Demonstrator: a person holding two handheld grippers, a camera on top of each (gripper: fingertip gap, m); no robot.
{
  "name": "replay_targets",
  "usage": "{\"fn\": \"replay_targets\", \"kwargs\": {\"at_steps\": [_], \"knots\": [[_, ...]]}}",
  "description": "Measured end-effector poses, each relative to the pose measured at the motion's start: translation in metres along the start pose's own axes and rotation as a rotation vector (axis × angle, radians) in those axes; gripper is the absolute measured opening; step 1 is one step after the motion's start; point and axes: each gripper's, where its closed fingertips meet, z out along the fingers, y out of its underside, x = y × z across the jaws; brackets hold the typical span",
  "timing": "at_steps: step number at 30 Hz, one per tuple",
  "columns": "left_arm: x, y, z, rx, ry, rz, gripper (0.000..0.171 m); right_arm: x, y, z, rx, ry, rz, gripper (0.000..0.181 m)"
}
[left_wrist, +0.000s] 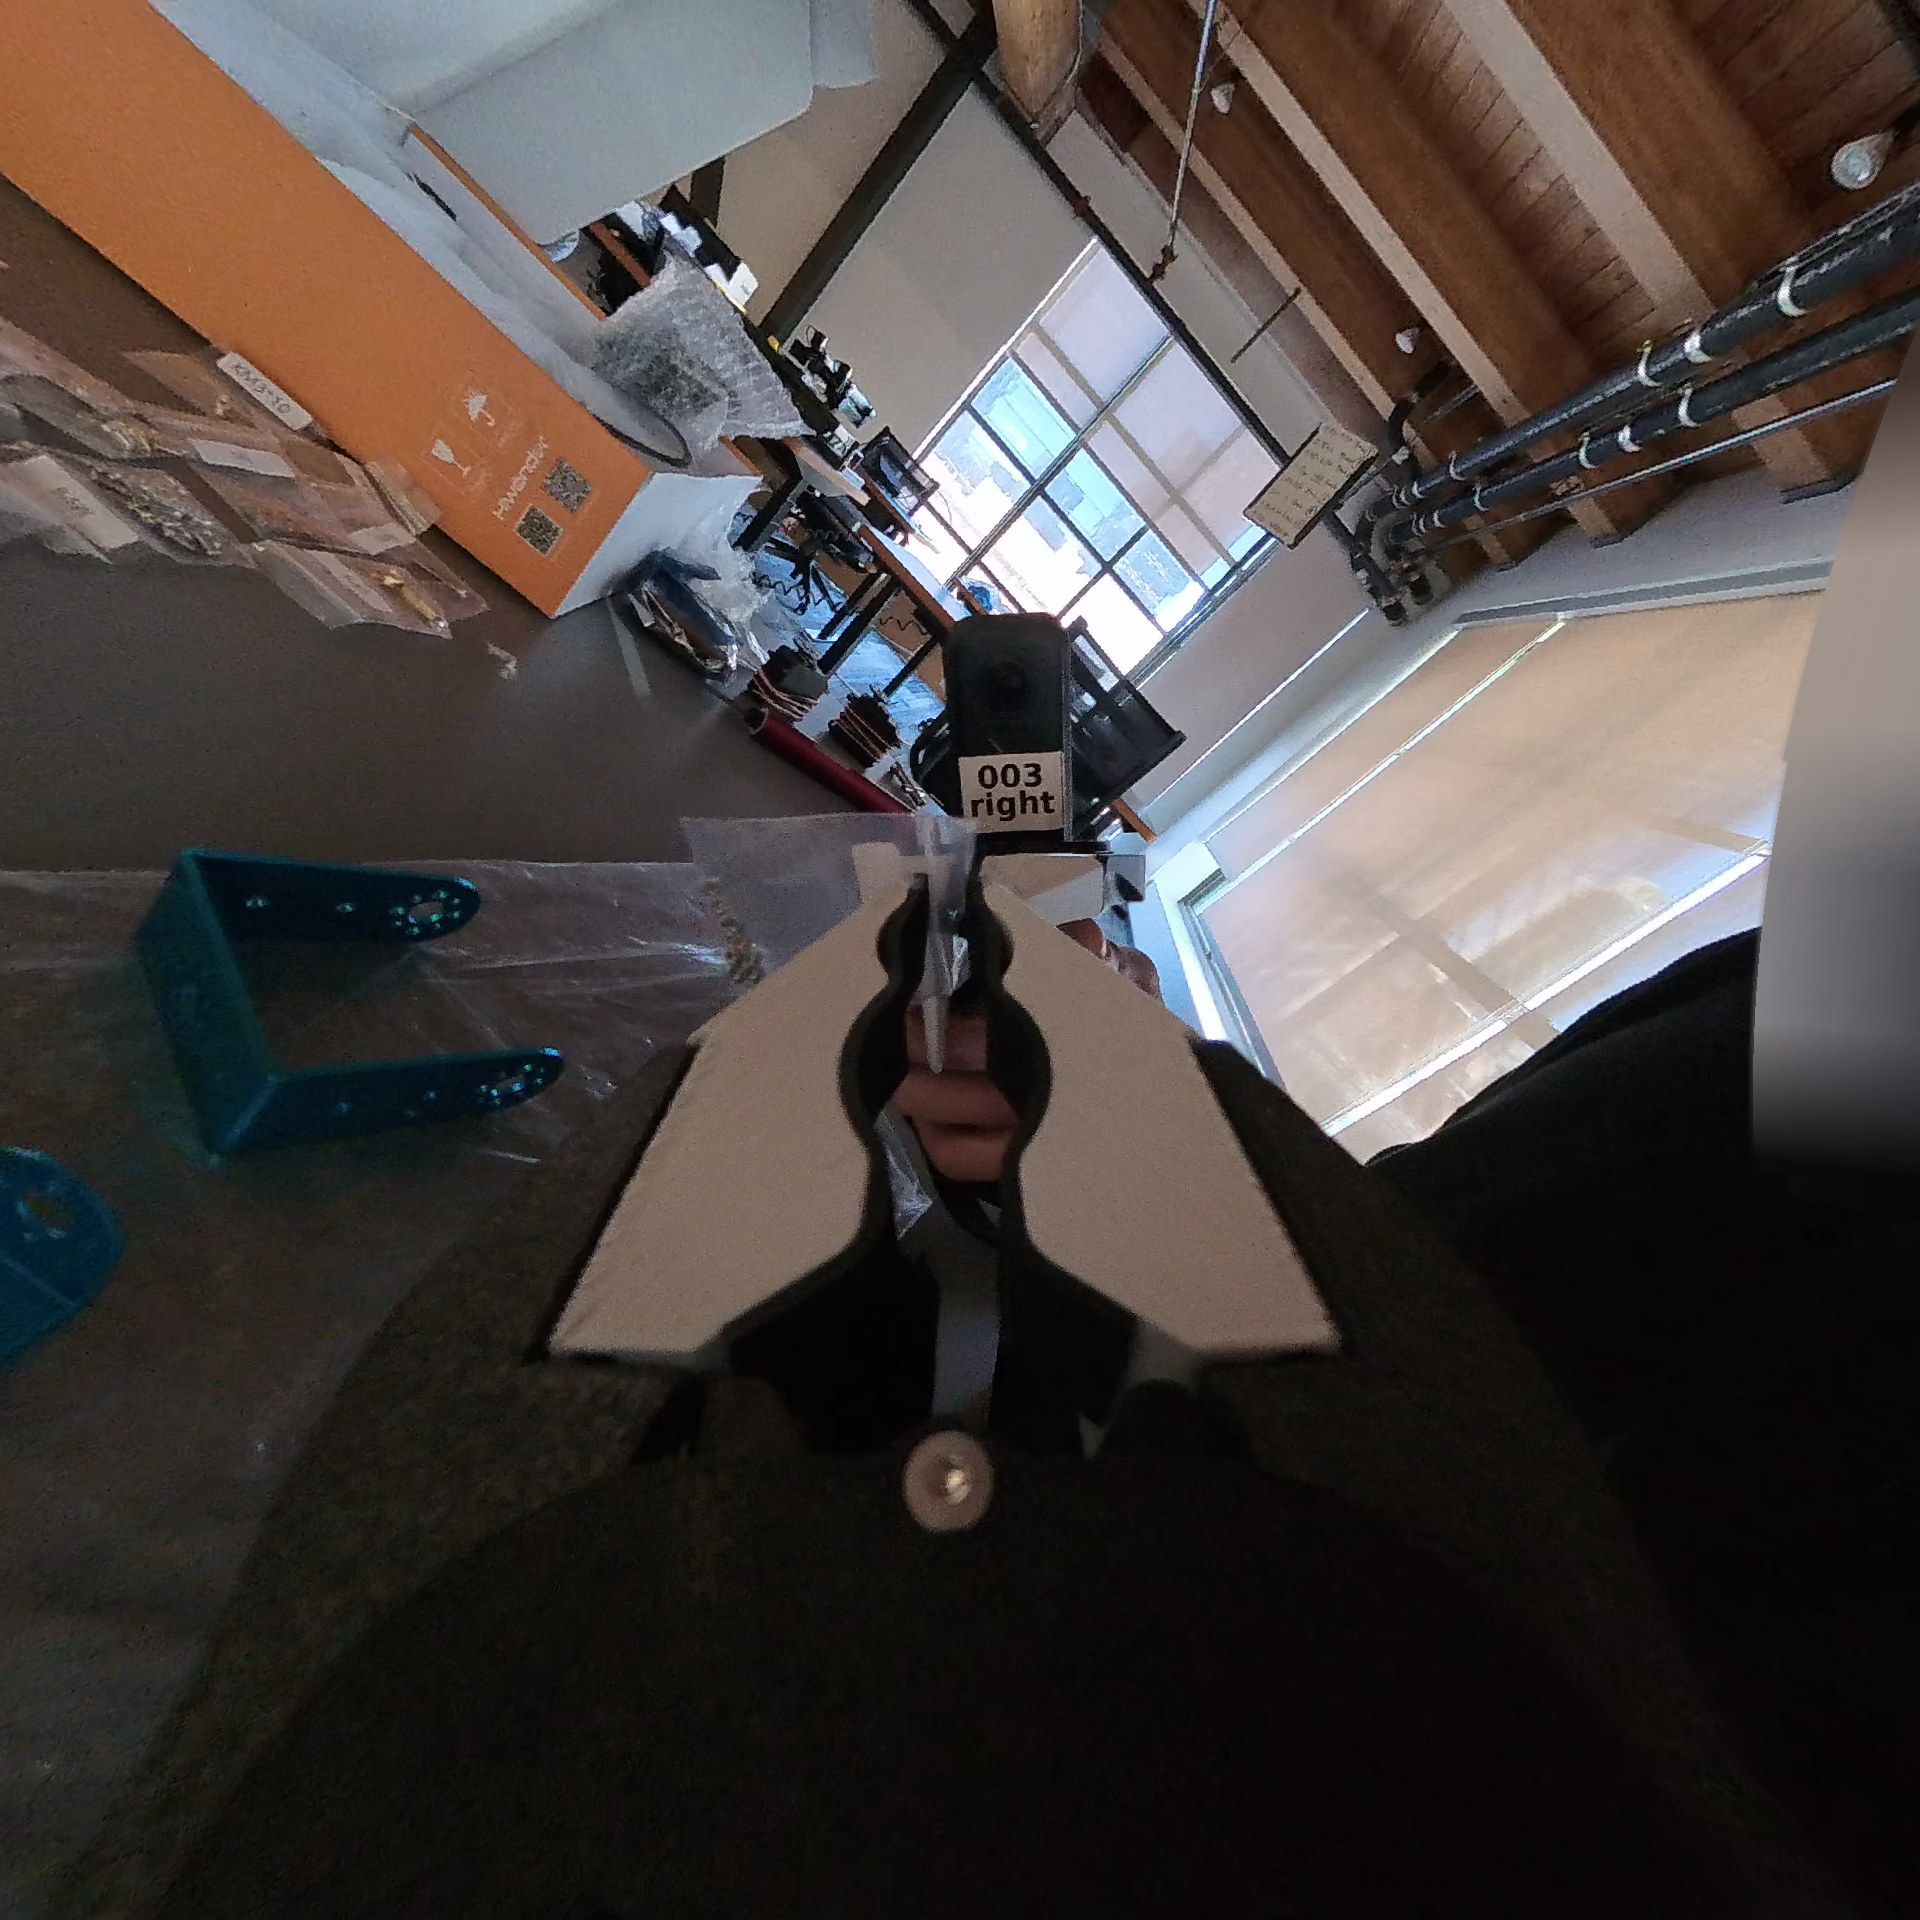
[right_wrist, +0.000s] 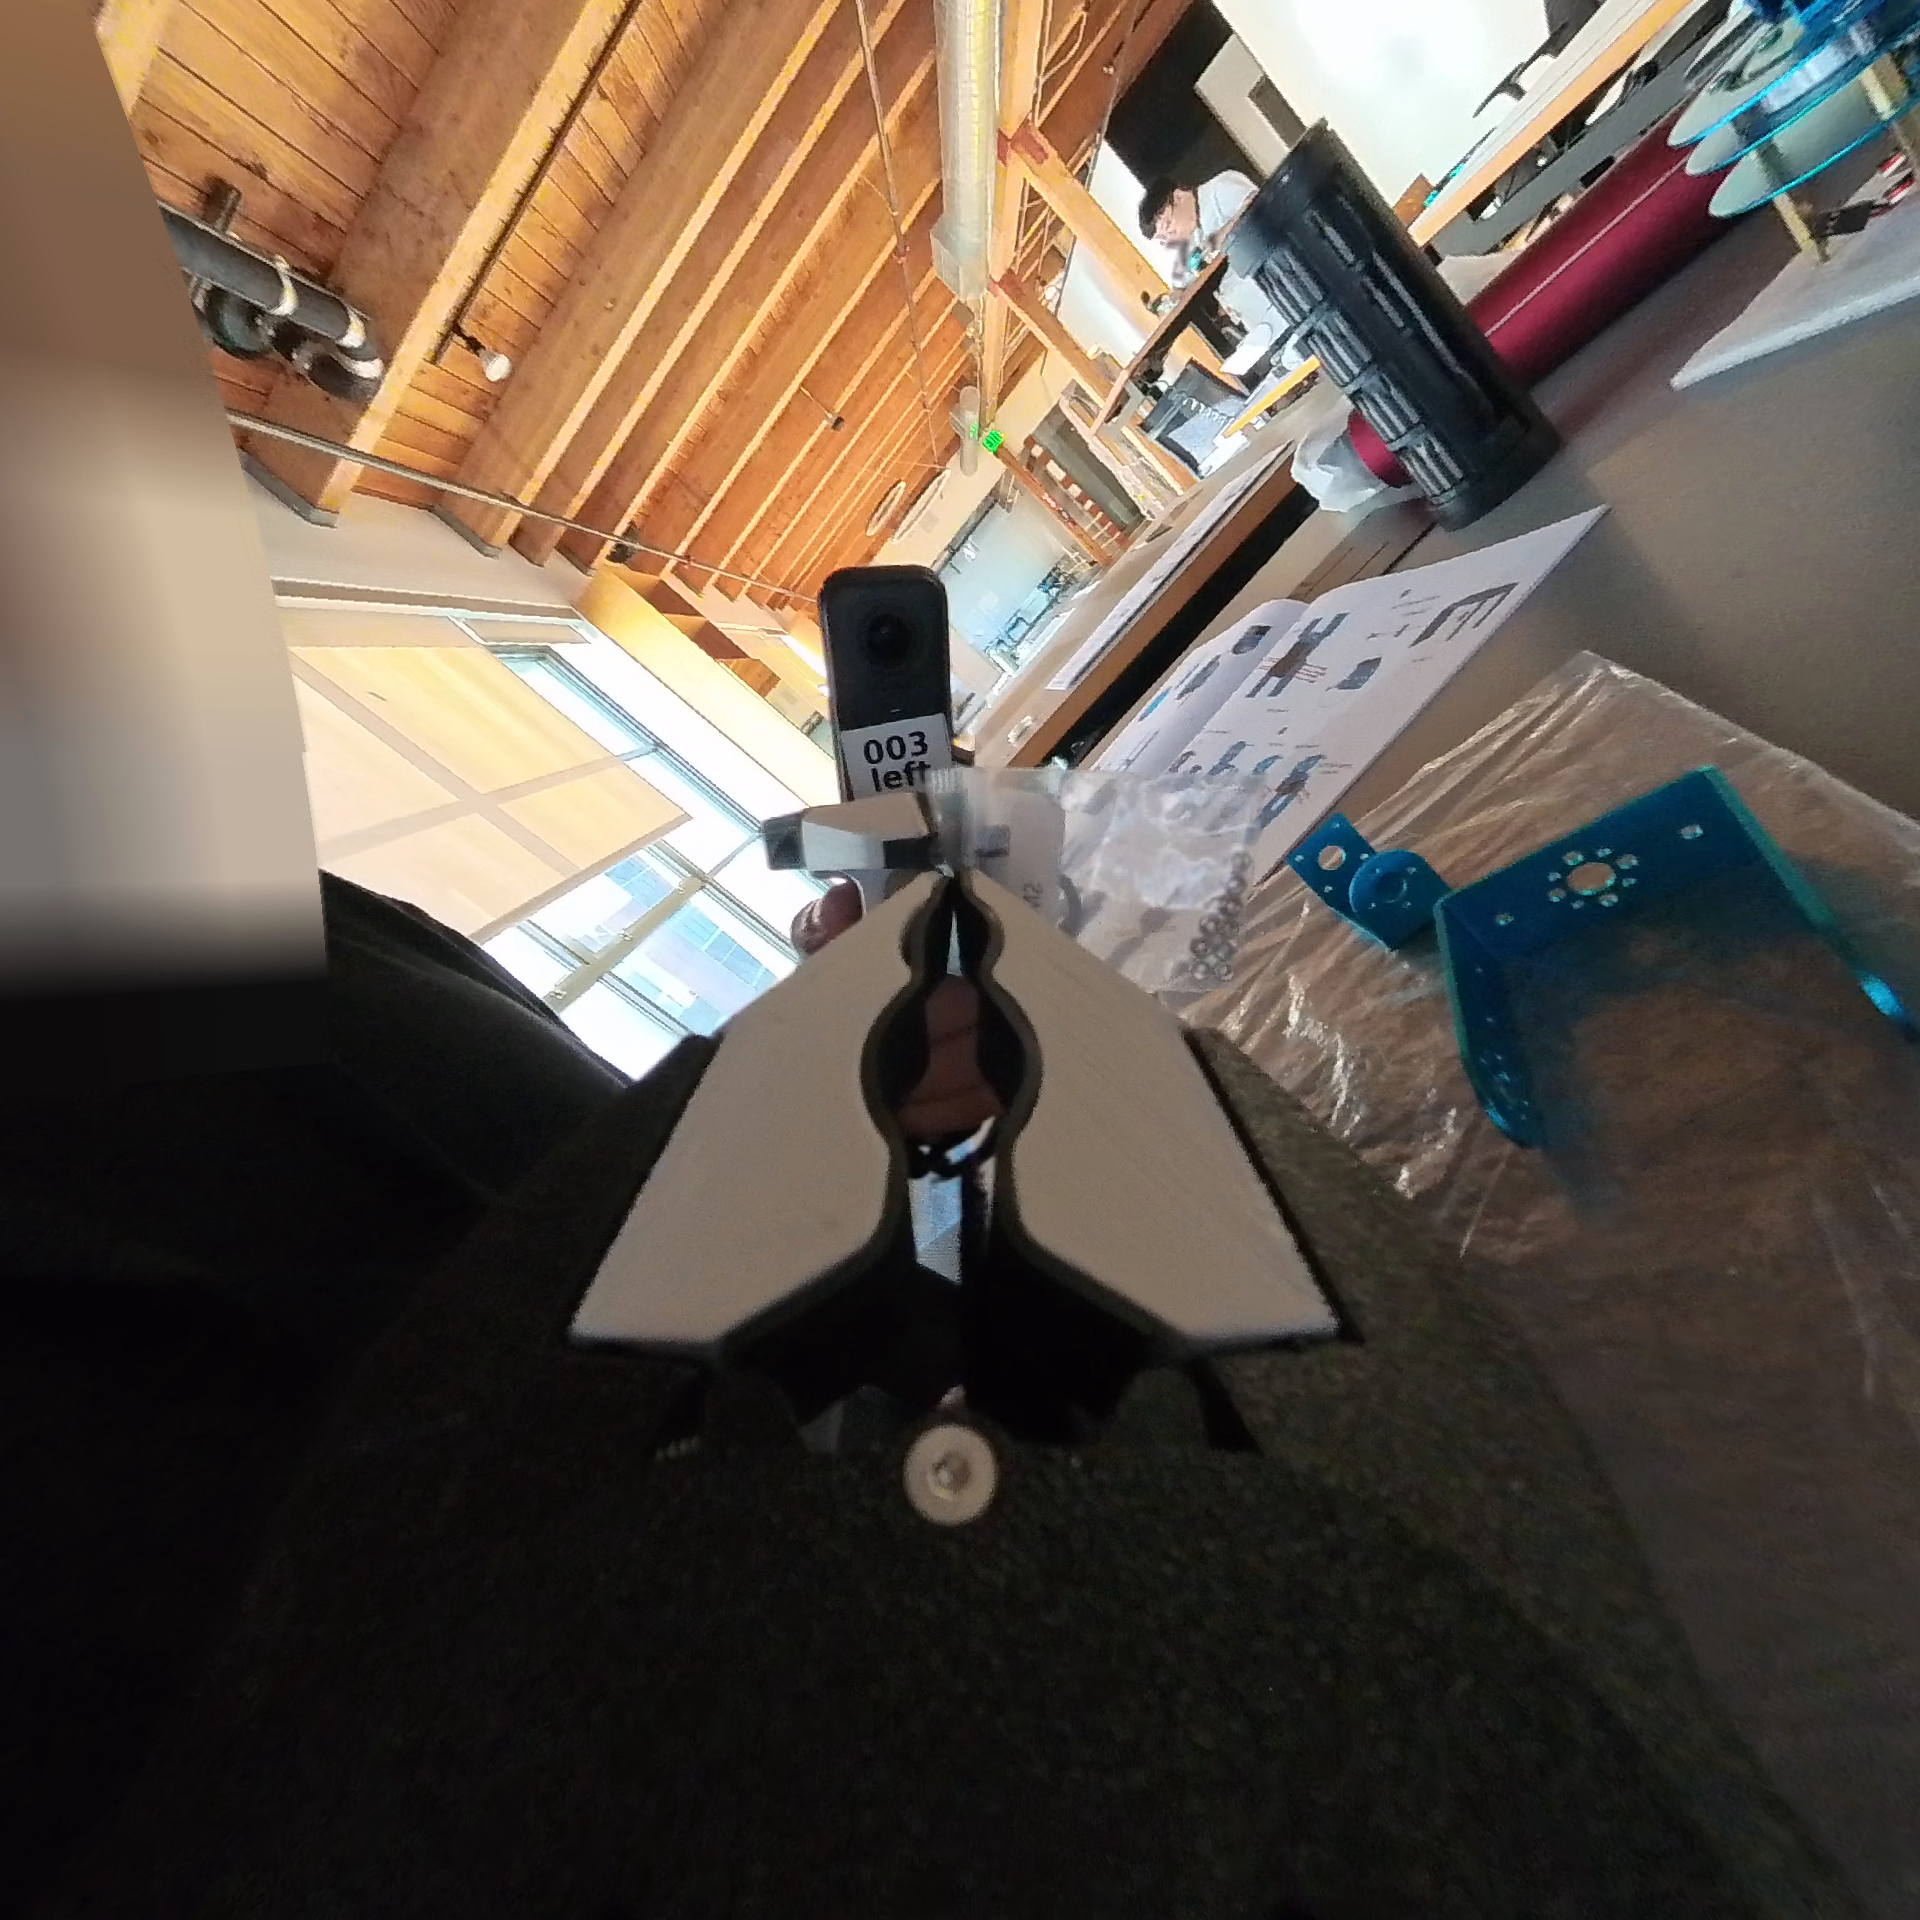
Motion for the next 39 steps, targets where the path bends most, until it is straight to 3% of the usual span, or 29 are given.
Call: {"fn": "replay_targets", "kwargs": {"at_steps": [9, 20, 28, 39], "knots": [[-0.015, 0.007, 0.0, -0.054, -0.098, 0.053, 0.0, 0.013, 0.007, 0.0, -0.077, 0.156, -0.175, 0.0], [-0.009, 0.005, -0.002, -0.044, -0.049, 0.028, 0.0, 0.006, -0.001, -0.006, -0.124, 0.181, -0.317, 0.014], [-0.009, 0.008, 0.0, -0.056, -0.077, 0.097, 0.0, 0.006, 0.008, -0.001, -0.196, 0.172, -0.294, 0.004], [-0.004, 0.009, -0.003, -0.095, -0.068, 0.199, 0.0, 0.004, 0.008, -0.003, -0.158, 0.096, -0.177, 0.0]]}}
